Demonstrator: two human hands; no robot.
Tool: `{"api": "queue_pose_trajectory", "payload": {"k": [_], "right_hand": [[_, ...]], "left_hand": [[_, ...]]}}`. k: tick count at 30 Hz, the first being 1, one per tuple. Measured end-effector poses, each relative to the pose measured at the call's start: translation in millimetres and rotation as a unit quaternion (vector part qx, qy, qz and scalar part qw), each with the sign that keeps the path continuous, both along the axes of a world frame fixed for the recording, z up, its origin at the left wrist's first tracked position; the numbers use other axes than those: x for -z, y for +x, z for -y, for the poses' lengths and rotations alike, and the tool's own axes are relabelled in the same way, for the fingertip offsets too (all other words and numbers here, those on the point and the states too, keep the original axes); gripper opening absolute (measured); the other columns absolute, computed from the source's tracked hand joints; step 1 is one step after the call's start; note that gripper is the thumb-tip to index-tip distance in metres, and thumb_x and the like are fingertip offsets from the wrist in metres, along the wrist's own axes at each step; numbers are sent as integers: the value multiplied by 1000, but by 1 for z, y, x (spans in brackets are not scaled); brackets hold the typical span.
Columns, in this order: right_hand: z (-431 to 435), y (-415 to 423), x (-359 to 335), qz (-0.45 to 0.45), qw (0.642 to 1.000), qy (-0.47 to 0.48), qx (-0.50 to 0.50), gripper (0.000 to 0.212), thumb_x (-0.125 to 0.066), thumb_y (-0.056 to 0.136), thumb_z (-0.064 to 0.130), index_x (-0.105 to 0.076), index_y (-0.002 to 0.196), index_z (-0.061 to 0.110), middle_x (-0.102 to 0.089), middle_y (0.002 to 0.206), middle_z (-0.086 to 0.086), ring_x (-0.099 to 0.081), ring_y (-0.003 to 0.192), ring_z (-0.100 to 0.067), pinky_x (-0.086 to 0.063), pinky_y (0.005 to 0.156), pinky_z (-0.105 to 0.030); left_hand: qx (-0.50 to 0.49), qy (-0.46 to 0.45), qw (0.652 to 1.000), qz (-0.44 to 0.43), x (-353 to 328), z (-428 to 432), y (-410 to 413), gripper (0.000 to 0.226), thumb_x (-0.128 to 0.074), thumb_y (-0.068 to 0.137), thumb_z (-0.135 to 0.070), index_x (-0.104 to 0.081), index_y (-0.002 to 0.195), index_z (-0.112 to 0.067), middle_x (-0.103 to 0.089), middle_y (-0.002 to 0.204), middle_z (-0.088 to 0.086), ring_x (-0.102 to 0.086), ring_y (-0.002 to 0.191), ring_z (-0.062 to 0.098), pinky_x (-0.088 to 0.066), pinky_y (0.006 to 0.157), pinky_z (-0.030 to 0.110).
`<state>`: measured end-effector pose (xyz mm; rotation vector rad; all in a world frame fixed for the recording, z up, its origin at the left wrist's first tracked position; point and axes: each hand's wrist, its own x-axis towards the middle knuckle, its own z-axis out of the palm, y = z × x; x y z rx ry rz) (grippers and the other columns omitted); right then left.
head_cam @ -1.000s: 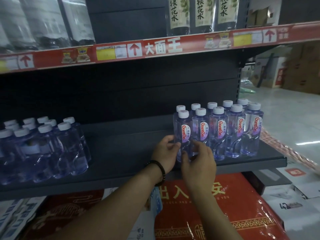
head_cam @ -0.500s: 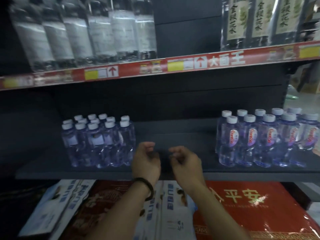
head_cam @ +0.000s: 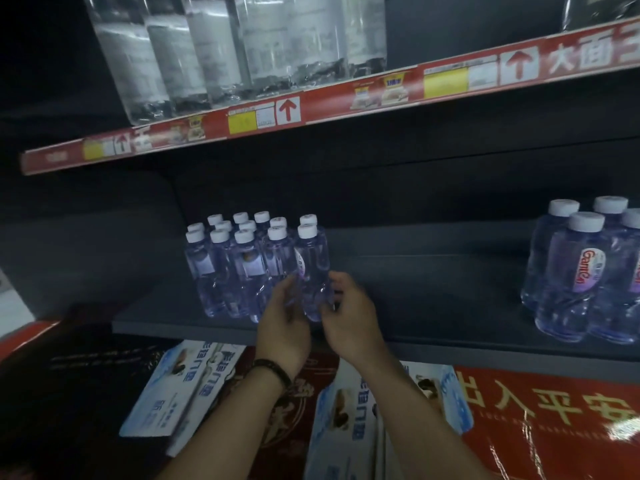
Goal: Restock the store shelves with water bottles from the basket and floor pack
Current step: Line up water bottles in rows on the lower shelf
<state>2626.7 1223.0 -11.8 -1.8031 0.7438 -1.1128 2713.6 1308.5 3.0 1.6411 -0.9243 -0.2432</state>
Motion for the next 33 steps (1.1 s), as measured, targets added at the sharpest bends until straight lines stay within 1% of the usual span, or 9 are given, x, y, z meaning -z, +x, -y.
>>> {"api": "queue_pose_trajectory", "payload": {"k": [3, 8, 11, 13, 18, 21, 24, 28, 33], "right_hand": [[3, 3, 2, 15, 1000, -7, 14, 40, -69, 97, 16, -60, 132, 32, -66, 127, 9, -64, 116, -8, -57, 101, -40], [11, -8, 2, 6, 1000, -4, 21, 47, -71, 97, 25, -59, 140, 40, -64, 129, 7, -64, 114, -4, -59, 101, -38], [16, -22, 2, -25, 999, -22, 33, 51, -72, 97, 27, -57, 143, 44, -58, 127, 2, -62, 113, -5, -57, 105, -39], [17, -33, 1, -36, 998, -30, 41, 54, -72, 97, 22, -56, 143, 45, -55, 124, 1, -60, 109, -1, -54, 108, -37], [17, -60, 1, -67, 989, -66, 115, 54, -74, 96, 18, -56, 145, 33, -52, 123, 5, -54, 99, 5, -44, 92, -12], [22, -76, 4, -27, 982, -57, 179, 45, -75, 95, 20, -61, 137, 27, -63, 125, 6, -61, 111, -8, -54, 97, -28], [29, -98, 8, 3, 974, -45, 223, 30, -74, 94, 17, -66, 121, 27, -68, 115, 9, -67, 106, -9, -59, 95, -38], [40, -128, 13, -39, 950, -92, 297, 16, -76, 92, 11, -70, 102, 22, -63, 108, 4, -60, 91, -7, -51, 87, -25], [52, -159, 13, -2, 941, -58, 334, 37, -76, 92, 7, -64, 124, 20, -63, 113, 5, -58, 98, -8, -49, 91, -26]], "left_hand": [[32, 0, 999, -39, 0, 1, 0, 55, -46, 102, 12, -55, 135, -30, -61, 121, -25, -60, 103, -20, -49, 92, 5], [84, 11, 992, -93, -2, 14, 1, 53, -46, 103, 10, -67, 112, -37, -75, 119, 4, -72, 111, 19, -58, 100, 41], [101, 23, 992, -66, 2, 21, -6, 48, -47, 106, -1, -61, 116, -46, -68, 131, 2, -65, 122, 19, -52, 109, 44], [90, 23, 994, -51, 4, 24, -10, 44, -47, 104, 0, -60, 118, -40, -64, 135, 3, -63, 122, 18, -52, 110, 44], [120, 29, 989, -84, 4, 39, -18, 25, -54, 103, -3, -63, 117, -22, -74, 117, 4, -71, 113, 24, -56, 103, 51], [160, 23, 981, -105, 3, 54, -31, 26, -55, 105, -7, -62, 126, -19, -76, 115, 10, -71, 113, 36, -57, 101, 54], [214, 53, 973, -74, -1, 73, -52, 25, -53, 108, -18, -68, 116, -38, -79, 107, -1, -76, 104, 25, -63, 91, 41], [248, 78, 965, -39, -4, 103, -83, 24, -61, 105, -29, -67, 100, -52, -78, 100, -15, -75, 100, 11, -61, 94, 36], [306, 88, 948, -11, -7, 139, -111, 18, -61, 101, -42, -68, 118, -42, -76, 115, -9, -74, 108, 14, -58, 101, 48]]}}
